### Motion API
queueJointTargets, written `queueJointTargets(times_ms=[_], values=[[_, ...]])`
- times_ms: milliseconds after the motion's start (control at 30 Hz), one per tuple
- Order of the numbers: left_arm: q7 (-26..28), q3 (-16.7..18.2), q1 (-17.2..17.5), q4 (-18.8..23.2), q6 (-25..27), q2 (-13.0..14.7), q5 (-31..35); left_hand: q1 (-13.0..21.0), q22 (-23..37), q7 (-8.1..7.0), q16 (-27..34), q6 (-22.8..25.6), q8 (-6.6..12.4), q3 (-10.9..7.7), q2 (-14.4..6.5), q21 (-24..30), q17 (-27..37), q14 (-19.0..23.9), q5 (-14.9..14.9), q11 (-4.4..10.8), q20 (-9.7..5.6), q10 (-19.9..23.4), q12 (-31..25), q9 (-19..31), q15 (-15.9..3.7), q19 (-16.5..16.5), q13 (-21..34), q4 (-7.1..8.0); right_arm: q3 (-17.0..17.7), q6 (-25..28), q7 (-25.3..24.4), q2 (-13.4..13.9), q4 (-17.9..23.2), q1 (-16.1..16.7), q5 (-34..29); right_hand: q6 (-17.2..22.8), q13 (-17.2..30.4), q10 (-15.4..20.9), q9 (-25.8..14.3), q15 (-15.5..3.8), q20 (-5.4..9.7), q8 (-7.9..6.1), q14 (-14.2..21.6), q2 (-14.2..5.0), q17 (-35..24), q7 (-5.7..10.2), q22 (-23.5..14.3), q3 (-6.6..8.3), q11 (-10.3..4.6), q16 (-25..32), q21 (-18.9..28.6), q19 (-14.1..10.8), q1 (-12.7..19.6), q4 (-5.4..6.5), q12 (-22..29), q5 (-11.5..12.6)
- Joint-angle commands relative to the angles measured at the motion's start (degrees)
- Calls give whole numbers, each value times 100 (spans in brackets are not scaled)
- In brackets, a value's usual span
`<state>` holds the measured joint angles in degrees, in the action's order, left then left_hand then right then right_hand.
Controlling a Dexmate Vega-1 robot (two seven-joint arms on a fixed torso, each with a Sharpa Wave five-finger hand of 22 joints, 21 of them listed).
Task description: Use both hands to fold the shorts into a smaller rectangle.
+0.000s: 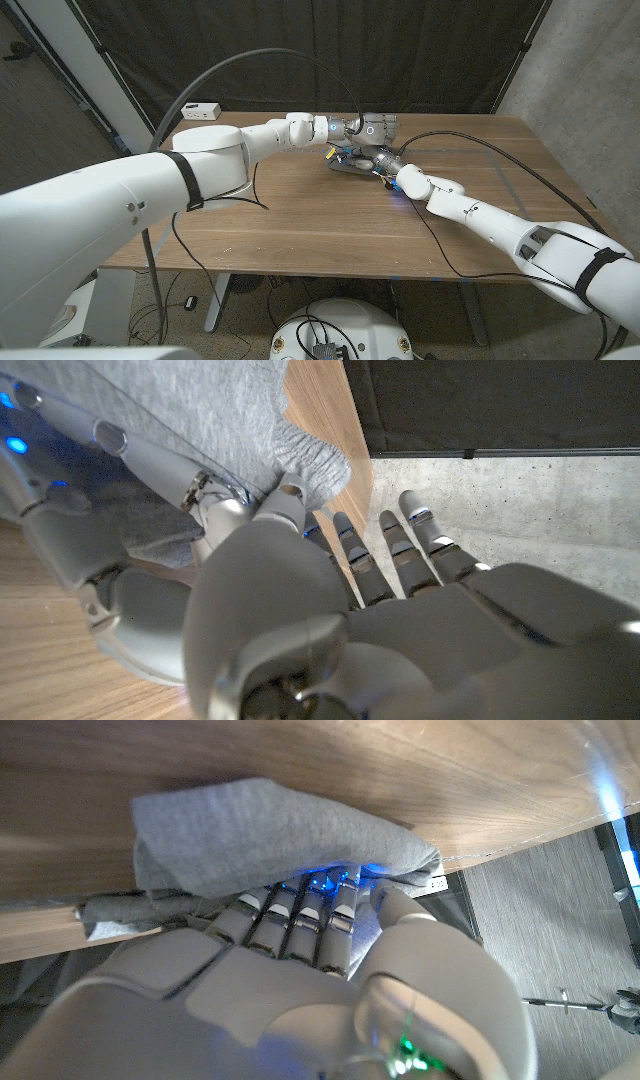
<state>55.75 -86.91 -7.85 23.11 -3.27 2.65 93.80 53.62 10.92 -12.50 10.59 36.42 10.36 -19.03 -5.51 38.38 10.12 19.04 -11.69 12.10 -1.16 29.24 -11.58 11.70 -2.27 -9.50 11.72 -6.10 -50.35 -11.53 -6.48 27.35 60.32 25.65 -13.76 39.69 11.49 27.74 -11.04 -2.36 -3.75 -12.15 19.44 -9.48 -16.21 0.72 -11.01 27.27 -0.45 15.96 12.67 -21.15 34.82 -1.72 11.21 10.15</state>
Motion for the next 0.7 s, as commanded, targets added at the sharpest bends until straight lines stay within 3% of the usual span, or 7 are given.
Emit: queueJointTargets(times_ms=[33, 200, 467, 700], values=[[575, -361, -57, -357, 119, -87, -365, -84, 7, -7, -19, -77, -23, 36, 41, 18, 16, -39, -49, -17, -27, -79, 30, -3, -1006, 3, 6, 4, 486, 277, -194, 533, 1159, 442, 68, -42, 15, -31, -35, -234, -66, 13, -21, 38, -1, -15, 39, -53, 18, -4, -23, -41, -96, 30, -2, -14], [825, -484, -73, -291, 164, -20, -538, -90, 7, -17, -16, -111, -7, 33, 43, 21, 15, -47, -63, -27, -36, -127, 34, -12, -1011, -1, 7, -11, 682, 543, -237, 801, 1735, 705, 15, -33, 15, -16, -36, -217, -80, 10, 19, 78, 34, -15, 40, -51, 41, -16, -22, -43, -97, -6, 6, -12], [825, -431, -58, 545, 144, 454, -629, -109, 6, -15, -12, -151, -5, 40, 54, 24, 15, -49, -68, -25, -57, -145, 31, -17, -998, -12, 8, -14, 1029, 1006, -389, 1244, 2686, 1261, -99, 38, 14, 62, -34, -221, -100, -14, 142, 81, 80, -30, 41, -29, 52, -4, -6, -86, -82, -64, 37, -4], [825, -258, -5, 1264, 246, 843, -540, -156, 5, -13, -5, -203, -4, 64, 79, 22, 18, -44, -73, -25, -62, -160, 26, -23, -991, -11, 10, -6, 1252, 1375, -434, 1440, 3120, 1623, -75, 70, 14, 76, -33, -224, -106, -23, 171, 83, 103, -42, 41, -18, 50, -10, 2, -111, -76, -95, 40, -1]])
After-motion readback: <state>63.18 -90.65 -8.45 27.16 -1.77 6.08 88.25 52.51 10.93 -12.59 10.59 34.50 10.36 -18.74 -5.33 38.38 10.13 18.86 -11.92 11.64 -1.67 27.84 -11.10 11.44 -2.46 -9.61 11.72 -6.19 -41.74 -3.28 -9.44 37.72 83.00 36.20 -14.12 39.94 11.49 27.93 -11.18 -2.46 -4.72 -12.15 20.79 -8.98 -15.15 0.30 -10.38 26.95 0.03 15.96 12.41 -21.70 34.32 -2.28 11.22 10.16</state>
